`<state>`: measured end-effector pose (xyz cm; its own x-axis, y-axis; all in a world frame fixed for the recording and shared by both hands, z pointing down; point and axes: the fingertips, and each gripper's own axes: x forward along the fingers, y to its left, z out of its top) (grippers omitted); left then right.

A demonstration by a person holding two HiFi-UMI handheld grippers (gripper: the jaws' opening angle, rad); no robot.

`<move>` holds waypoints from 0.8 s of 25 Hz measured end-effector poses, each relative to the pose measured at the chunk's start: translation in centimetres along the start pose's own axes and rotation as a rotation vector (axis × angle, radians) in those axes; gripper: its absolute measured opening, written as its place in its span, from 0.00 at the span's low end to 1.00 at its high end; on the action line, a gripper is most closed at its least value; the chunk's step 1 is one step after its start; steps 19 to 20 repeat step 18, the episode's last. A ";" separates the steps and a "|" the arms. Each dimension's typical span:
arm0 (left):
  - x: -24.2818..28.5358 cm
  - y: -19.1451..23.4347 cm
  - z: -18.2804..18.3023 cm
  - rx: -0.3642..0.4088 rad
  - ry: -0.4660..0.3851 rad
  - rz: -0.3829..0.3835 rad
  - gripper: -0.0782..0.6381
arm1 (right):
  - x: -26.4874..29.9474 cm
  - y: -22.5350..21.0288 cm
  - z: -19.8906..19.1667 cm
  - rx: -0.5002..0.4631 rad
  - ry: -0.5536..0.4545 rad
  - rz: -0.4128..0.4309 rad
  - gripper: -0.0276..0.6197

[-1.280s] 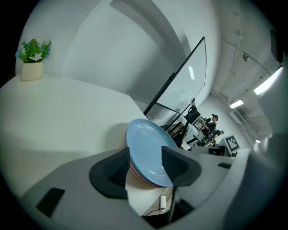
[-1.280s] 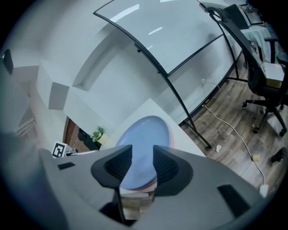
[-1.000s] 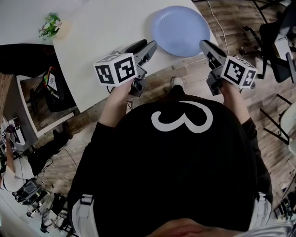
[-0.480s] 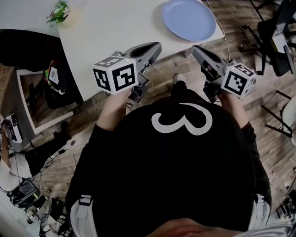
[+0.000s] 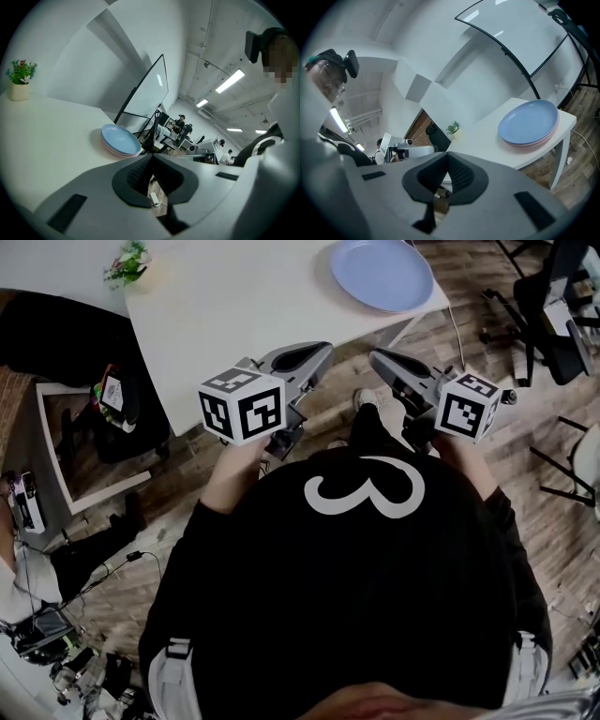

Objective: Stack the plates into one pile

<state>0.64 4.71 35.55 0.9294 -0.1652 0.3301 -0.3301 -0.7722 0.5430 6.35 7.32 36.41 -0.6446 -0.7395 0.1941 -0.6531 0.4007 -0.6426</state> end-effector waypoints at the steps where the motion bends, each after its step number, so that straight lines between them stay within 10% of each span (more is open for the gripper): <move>1: -0.1 -0.3 -0.3 -0.002 0.001 -0.008 0.13 | -0.1 0.2 -0.3 0.002 0.003 0.001 0.08; 20: -2.5 -1.7 -2.2 0.003 -0.029 -0.050 0.13 | 0.4 3.1 -3.3 -0.028 0.048 0.013 0.08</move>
